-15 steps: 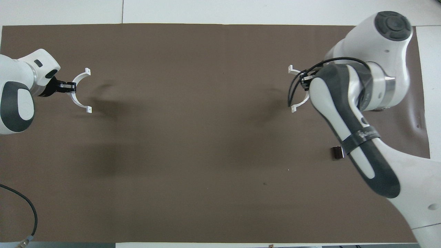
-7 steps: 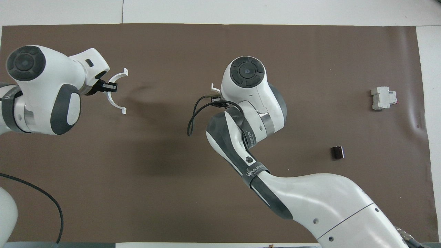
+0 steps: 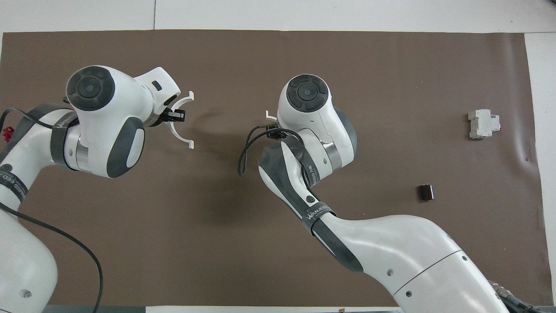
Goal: Assemble drain pipe with both arms
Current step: 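Lift both clamp halves and carry them toward the table center, then press the two clamp halves together between the left and right grippers, then release the right gripper and retract it while the left gripper holds the ring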
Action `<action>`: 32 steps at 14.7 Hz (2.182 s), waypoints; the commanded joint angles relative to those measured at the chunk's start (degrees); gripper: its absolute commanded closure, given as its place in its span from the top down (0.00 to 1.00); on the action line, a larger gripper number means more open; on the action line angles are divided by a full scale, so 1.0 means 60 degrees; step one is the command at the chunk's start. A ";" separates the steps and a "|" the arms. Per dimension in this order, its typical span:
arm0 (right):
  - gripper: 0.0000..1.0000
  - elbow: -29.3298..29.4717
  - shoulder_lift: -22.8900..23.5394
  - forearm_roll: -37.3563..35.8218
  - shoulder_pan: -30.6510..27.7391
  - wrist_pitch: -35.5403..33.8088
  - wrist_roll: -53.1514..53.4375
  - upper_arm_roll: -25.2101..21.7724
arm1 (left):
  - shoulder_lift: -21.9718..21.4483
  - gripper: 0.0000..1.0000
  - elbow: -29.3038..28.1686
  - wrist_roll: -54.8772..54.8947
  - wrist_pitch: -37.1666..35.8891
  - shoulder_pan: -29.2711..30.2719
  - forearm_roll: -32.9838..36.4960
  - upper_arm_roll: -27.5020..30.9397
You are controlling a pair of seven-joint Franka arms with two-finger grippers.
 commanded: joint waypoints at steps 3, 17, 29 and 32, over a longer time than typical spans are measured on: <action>0.08 -0.0332 -0.0054 -0.0003 0.0010 0.0406 -0.0159 0.0026 | 0.0748 0.00 0.0606 -0.1444 -0.0085 -0.0853 0.0445 0.0132; 1.00 0.0078 -0.2350 -0.0135 -0.1409 -0.3075 -0.0862 -0.0077 | 0.1276 0.00 0.0607 -0.2383 0.0574 -0.1747 0.0357 0.0074; 1.00 0.0048 -0.5664 -0.0983 -0.4090 -0.7501 -0.2239 -0.0238 | 0.1188 0.00 0.0270 -0.2674 0.0808 -0.1997 0.0342 0.0059; 1.00 -0.0039 -0.5664 -0.0970 -0.4282 -0.7285 -0.2503 -0.0267 | 0.1159 0.00 0.0181 -0.2793 0.0882 -0.2085 0.0342 0.0059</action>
